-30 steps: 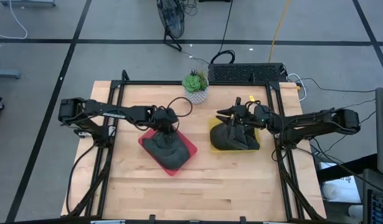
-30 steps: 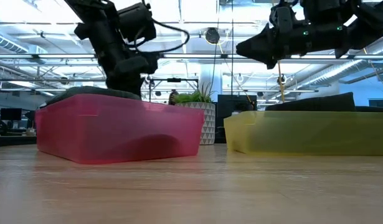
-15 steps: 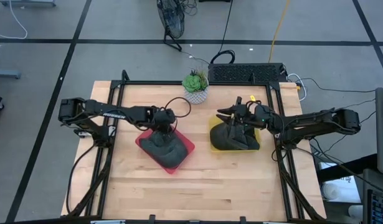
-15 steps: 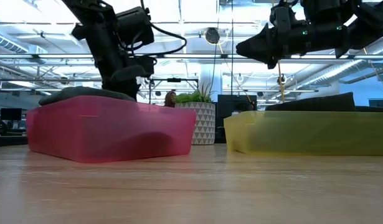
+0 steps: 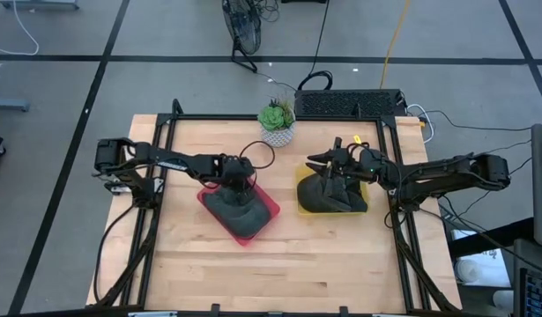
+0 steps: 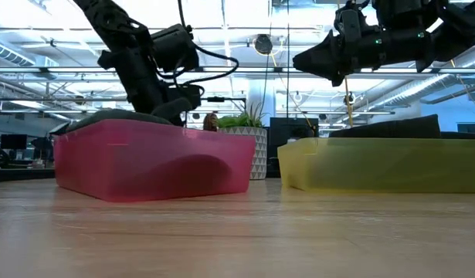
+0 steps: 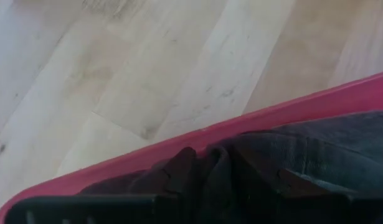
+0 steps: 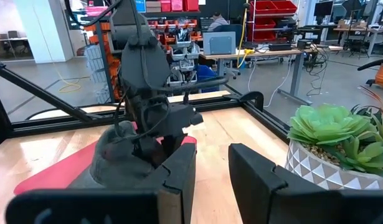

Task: Pick & Place hat
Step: Adjust the dark gray cap in the red bin, then return to Home Position

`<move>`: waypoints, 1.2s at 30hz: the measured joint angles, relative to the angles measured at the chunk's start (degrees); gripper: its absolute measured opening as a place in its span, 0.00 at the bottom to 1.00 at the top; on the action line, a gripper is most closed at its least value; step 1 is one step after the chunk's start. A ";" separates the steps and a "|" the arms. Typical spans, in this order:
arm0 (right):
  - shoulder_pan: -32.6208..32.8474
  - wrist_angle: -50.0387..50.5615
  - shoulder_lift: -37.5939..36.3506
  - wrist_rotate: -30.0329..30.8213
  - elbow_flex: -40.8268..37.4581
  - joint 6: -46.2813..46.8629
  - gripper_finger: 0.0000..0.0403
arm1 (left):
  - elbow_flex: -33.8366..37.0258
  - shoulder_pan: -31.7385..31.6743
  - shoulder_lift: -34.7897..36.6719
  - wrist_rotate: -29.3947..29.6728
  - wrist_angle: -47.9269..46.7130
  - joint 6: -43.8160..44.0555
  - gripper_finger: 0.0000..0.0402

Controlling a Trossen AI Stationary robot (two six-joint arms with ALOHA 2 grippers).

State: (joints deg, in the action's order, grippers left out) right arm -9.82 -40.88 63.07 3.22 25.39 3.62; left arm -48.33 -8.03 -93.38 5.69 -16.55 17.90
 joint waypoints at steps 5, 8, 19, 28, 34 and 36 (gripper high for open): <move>0.00 -0.03 0.00 0.00 0.02 -0.21 0.21 | -1.76 -0.92 5.22 -0.11 -1.90 -1.85 0.27; 0.00 -0.02 0.00 0.00 0.04 -0.22 0.21 | -2.45 -1.23 9.43 0.32 -1.54 -3.16 0.27; 0.00 -0.02 0.02 0.00 0.04 -0.27 0.21 | -2.64 -0.72 22.03 0.39 -7.77 -2.74 0.27; -0.02 5.88 -4.22 -4.07 0.09 -1.11 0.21 | -1.38 6.33 30.70 0.78 6.97 -11.95 0.27; 0.02 14.85 -11.57 -4.82 0.09 -0.70 0.21 | 3.68 9.15 34.89 -1.26 17.69 -19.31 0.27; 0.02 18.38 -13.83 -4.85 0.09 -0.79 0.21 | 5.34 8.77 36.85 -3.26 17.61 -19.80 0.27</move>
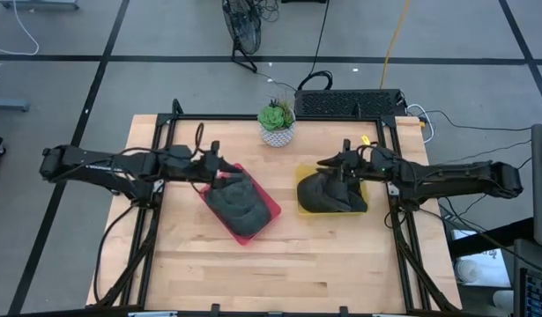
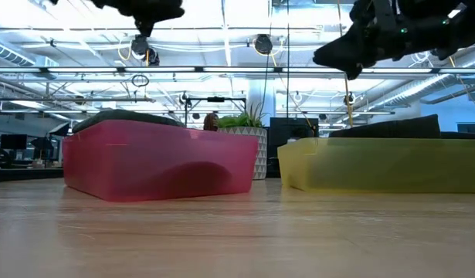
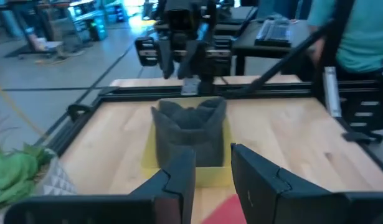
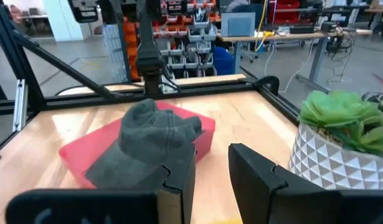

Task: Pick & Place hat
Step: Return to Home Position

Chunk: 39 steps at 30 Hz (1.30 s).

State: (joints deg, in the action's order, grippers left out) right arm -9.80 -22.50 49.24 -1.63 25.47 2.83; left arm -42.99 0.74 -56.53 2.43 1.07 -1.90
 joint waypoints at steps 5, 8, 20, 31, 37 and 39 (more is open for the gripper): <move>0.02 6.53 -3.62 0.00 -0.01 0.09 0.21 | 6.29 -1.39 6.45 -1.37 0.40 0.53 0.27; 0.02 7.71 -5.18 0.00 -0.02 0.11 0.21 | 9.73 -1.85 11.36 -2.19 1.52 1.08 0.27; 0.02 12.87 -12.59 0.24 -0.04 1.48 0.02 | 18.86 -1.27 23.72 -0.87 2.16 3.90 0.19; 0.13 5.81 -22.00 3.33 -11.78 4.65 0.00 | 27.96 -1.25 28.00 -2.67 8.71 7.08 0.01; 0.13 5.65 -28.75 3.33 -17.01 6.44 0.00 | 31.06 -1.23 30.61 -2.92 9.45 8.13 0.01; 0.13 5.64 -30.48 3.32 -18.15 6.58 0.00 | 32.75 -1.23 31.50 -2.92 10.71 8.47 0.01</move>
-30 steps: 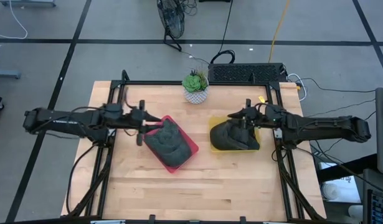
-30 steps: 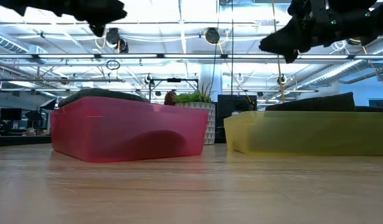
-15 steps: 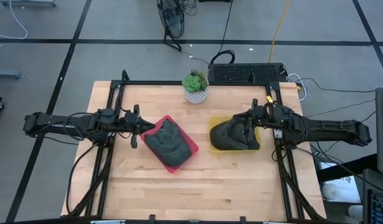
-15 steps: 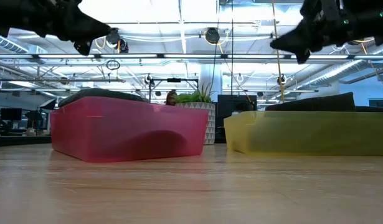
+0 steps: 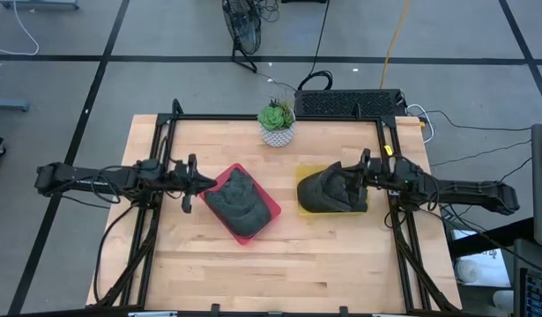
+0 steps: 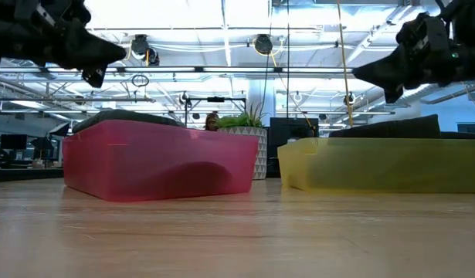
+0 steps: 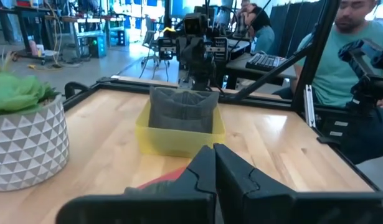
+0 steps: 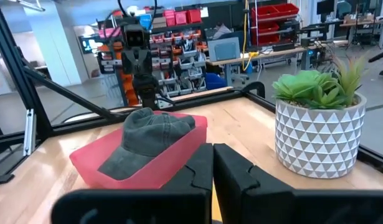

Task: Pick & Place hat
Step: Return to Home Position

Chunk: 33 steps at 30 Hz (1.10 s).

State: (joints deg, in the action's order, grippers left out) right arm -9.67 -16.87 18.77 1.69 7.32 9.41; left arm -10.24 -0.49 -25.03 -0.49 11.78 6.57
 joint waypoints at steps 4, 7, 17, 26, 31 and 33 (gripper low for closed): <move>0.00 0.35 -2.97 0.00 -2.05 -0.65 0.00 | 4.87 0.47 1.39 0.00 5.80 0.16 0.01; 0.02 0.41 -5.20 0.00 -3.67 -0.98 0.00 | 9.11 1.08 2.33 -0.04 11.50 0.70 0.01; 0.02 2.12 -9.45 -0.07 -6.28 -2.16 0.00 | 9.61 4.36 2.68 0.82 9.32 0.58 0.02; 0.00 5.26 -12.00 -1.63 -6.37 -2.16 0.00 | 9.61 4.55 5.30 1.03 3.14 -0.05 0.01; 0.02 9.76 -15.14 -1.73 -6.44 -2.79 0.00 | 9.60 4.55 10.73 1.35 -3.24 0.02 0.02; 0.02 10.68 -16.75 -1.70 -6.43 -3.42 0.00 | 9.60 4.50 13.51 2.43 -5.82 0.02 0.01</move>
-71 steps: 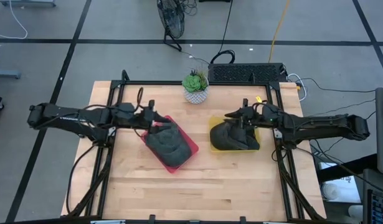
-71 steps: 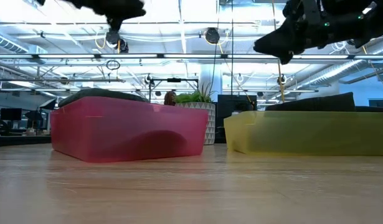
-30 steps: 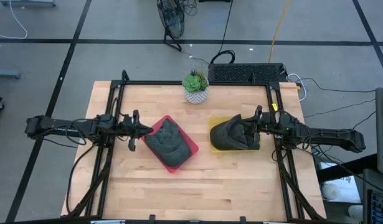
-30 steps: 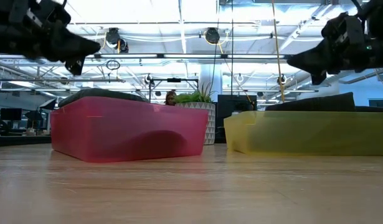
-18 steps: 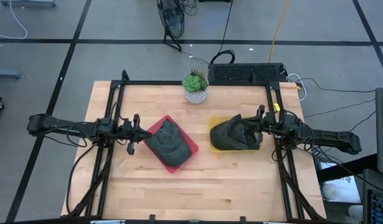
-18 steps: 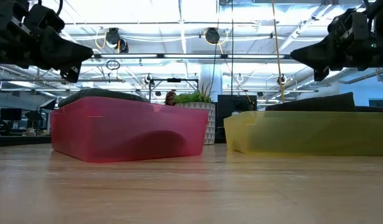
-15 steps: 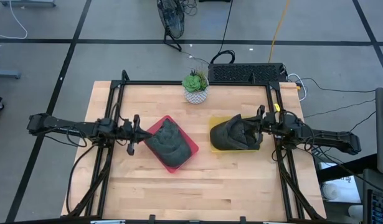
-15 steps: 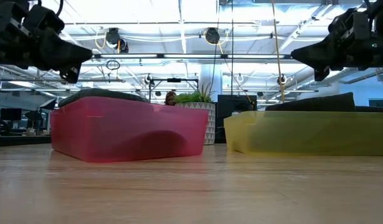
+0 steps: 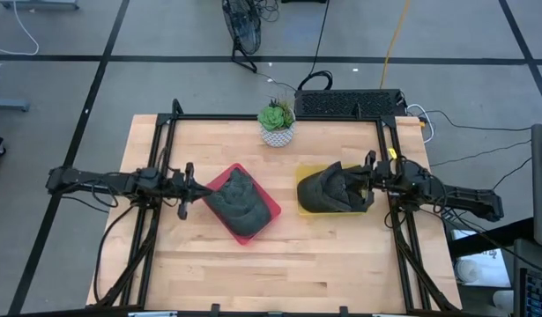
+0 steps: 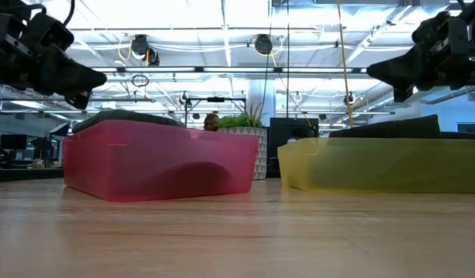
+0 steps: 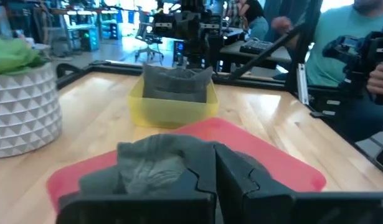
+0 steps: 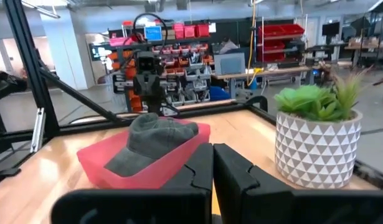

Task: Pick & Place hat
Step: Return to Home Position

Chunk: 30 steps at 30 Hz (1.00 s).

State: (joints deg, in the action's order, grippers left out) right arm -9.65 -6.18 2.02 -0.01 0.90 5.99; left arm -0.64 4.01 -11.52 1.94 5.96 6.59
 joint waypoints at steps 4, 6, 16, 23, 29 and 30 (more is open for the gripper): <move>0.00 3.00 -1.88 0.04 0.88 -0.68 0.00 | -0.24 -0.73 5.95 0.53 -5.01 0.66 0.01; 0.00 4.32 -1.87 -0.13 1.51 -0.67 0.00 | -0.87 -1.14 7.93 -0.47 -6.61 0.85 0.02; 0.00 6.41 -1.83 -1.35 0.56 -1.63 0.00 | -2.78 -1.38 10.92 0.67 -12.31 0.52 0.01; 0.00 4.48 -1.75 -1.64 -0.10 -2.60 0.00 | -1.35 -1.38 10.89 0.45 -7.99 -0.87 0.03; 0.00 4.46 -1.64 -1.33 -0.10 0.04 0.00 | -0.09 -1.37 10.56 -1.48 -5.41 -0.51 0.01; 0.00 4.47 -1.64 -1.31 -0.10 0.37 0.00 | -0.09 -1.42 10.51 -1.36 -5.41 -0.64 0.02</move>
State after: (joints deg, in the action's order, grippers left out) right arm -9.65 -1.72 0.38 -1.32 0.80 6.35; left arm -0.73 2.59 -1.00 0.58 0.56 5.95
